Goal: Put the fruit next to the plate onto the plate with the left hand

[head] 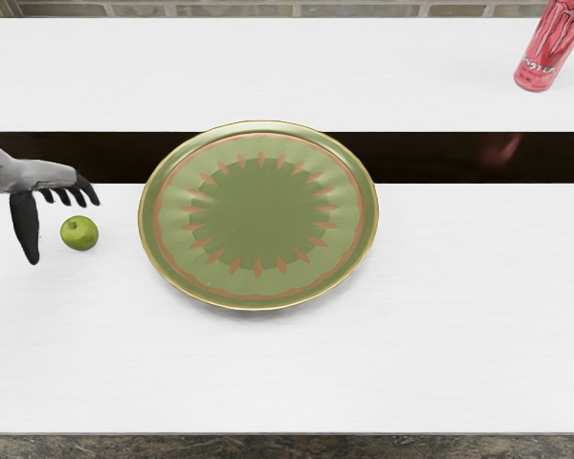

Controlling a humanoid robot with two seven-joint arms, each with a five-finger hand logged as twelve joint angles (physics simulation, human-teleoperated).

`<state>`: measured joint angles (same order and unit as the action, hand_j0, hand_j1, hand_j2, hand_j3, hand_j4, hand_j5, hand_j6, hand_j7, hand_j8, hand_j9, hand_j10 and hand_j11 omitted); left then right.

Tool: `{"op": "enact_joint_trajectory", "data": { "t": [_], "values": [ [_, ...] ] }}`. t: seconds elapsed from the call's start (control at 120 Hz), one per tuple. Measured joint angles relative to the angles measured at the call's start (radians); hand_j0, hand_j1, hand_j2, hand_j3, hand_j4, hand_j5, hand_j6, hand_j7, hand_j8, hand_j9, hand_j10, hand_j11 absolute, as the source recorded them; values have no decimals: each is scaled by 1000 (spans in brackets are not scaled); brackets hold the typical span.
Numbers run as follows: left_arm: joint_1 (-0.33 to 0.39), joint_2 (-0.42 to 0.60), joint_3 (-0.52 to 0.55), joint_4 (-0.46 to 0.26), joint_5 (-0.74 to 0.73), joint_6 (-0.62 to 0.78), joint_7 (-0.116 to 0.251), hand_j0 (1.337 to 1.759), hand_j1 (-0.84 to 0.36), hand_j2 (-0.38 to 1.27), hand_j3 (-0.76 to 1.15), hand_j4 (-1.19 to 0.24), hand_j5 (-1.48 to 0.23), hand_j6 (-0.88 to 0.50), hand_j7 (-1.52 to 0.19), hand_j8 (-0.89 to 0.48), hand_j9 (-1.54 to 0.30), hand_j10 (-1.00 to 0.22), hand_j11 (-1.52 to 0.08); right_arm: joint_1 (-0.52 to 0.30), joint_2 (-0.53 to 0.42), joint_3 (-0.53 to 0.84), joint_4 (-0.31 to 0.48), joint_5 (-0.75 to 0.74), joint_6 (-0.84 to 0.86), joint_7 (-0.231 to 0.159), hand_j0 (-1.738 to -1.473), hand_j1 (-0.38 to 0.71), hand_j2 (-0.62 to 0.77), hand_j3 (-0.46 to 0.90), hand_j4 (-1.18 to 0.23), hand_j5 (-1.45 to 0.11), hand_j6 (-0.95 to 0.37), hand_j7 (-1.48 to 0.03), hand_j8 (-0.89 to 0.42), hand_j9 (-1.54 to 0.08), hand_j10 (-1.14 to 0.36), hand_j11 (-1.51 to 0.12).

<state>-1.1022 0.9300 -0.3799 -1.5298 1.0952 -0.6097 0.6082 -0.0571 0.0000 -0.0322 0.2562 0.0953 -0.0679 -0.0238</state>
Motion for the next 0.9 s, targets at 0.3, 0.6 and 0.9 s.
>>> {"op": "enact_joint_trajectory", "data": {
  "t": [0.3,0.6,0.9],
  "values": [
    [105,-88,49,-36,323,266,2,1658,50,54,0,-258,-328,-259,-327,-259,-327,-257,-327,0,0,0,0,0,0,1,-1658,-310,-7,0,-33,-43,-33,-43,-33,-43,-33,-43],
    [142,-106,130,1,392,400,3,1658,2,63,0,-299,-381,-301,-380,-300,-380,-298,-380,0,0,0,0,0,0,1,-1658,-310,-7,0,-33,-43,-33,-43,-33,-43,-33,-43],
    [167,-118,182,24,425,505,3,1658,-196,97,0,-463,-596,-464,-596,-464,-596,-463,-595,0,0,1,0,0,0,1,-1658,-310,-7,0,-33,-43,-33,-43,-33,-43,-33,-43]
  ]
}}
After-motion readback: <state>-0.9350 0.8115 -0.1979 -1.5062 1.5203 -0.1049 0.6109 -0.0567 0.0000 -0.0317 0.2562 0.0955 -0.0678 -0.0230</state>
